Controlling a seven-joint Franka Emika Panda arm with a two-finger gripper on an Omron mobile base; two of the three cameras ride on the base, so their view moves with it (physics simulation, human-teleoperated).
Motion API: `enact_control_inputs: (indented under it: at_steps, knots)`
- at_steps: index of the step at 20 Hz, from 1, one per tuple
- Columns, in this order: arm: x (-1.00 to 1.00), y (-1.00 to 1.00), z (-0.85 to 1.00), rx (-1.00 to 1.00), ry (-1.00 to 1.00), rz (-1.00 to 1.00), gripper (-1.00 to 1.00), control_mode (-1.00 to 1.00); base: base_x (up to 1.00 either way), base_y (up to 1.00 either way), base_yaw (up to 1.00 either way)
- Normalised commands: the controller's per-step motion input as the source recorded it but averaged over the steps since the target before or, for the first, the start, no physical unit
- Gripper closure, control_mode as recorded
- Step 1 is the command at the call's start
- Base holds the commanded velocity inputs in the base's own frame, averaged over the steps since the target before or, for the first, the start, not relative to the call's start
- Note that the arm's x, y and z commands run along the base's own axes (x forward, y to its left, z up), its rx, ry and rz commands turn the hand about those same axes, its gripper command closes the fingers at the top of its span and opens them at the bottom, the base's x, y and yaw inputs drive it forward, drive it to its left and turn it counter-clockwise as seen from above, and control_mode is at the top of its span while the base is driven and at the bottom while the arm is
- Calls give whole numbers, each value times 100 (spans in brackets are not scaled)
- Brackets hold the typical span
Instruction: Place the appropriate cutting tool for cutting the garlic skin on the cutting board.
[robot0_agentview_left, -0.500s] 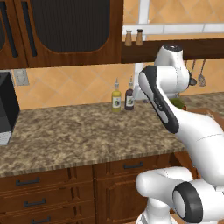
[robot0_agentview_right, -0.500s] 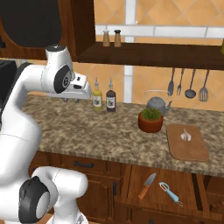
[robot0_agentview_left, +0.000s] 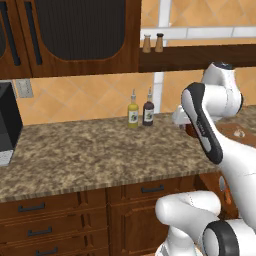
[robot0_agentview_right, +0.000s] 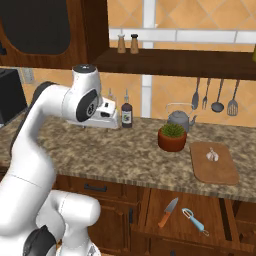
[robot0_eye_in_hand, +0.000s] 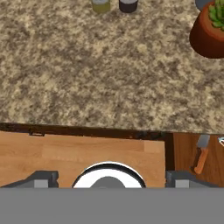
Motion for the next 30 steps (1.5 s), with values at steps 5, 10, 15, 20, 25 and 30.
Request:
enact_control_inputs:
  at_steps: [5,10,15,20,25,30]
  knots:
    - [-64,-100,-50,12,1,0,-100,-100,0,0,0]
    - [-50,-100,-57,3,3,0,-100,-100,0,0,0]
    - [-17,-100,-49,0,19,0,-100,-100,0,0,0]
    - [-21,-64,-43,0,31,0,-100,-100,0,0,0]
    - [0,-42,-74,0,19,0,-100,-100,0,0,0]
    - [-7,-9,-62,0,1,0,-100,-100,0,0,0]
